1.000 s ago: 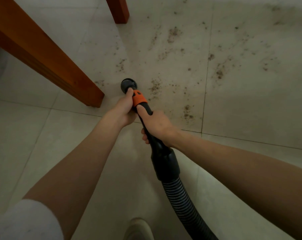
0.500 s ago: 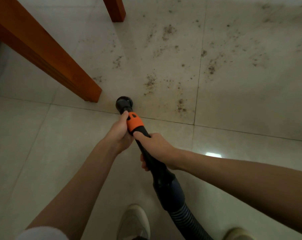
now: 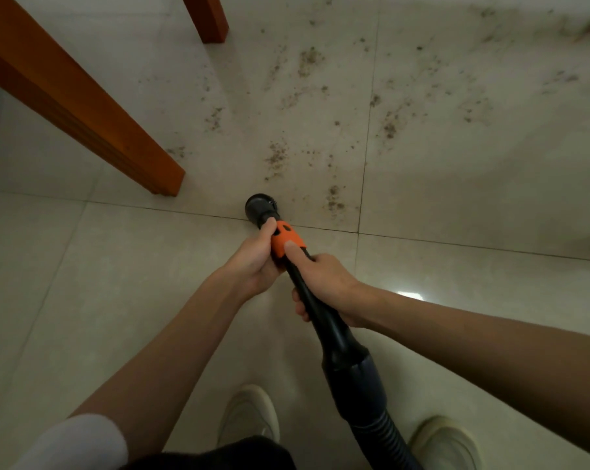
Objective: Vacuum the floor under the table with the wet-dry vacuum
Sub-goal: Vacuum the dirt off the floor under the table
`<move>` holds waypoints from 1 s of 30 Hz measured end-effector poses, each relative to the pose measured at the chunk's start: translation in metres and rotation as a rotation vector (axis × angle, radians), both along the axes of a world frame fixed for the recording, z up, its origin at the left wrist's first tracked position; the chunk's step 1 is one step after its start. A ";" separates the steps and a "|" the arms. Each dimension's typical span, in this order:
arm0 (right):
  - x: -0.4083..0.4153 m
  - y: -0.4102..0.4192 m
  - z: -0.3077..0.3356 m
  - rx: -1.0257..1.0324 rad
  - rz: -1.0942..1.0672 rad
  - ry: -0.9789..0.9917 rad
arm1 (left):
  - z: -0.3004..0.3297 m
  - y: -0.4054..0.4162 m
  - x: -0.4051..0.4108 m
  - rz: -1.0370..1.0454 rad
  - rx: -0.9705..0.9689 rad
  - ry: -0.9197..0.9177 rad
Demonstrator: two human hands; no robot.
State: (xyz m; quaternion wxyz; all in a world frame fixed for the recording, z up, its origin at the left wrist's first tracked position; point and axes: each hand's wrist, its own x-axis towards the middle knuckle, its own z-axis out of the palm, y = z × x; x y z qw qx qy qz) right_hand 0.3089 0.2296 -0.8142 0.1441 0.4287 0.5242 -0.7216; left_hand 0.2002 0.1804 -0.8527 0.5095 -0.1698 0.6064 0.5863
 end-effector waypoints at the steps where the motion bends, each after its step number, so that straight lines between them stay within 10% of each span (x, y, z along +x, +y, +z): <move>1: 0.004 -0.001 -0.001 0.021 -0.006 -0.003 | 0.000 0.000 0.003 -0.009 0.000 -0.001; 30: 0.082 0.021 0.002 0.098 -0.168 -0.098 | -0.005 0.037 0.079 -0.335 -0.060 -0.050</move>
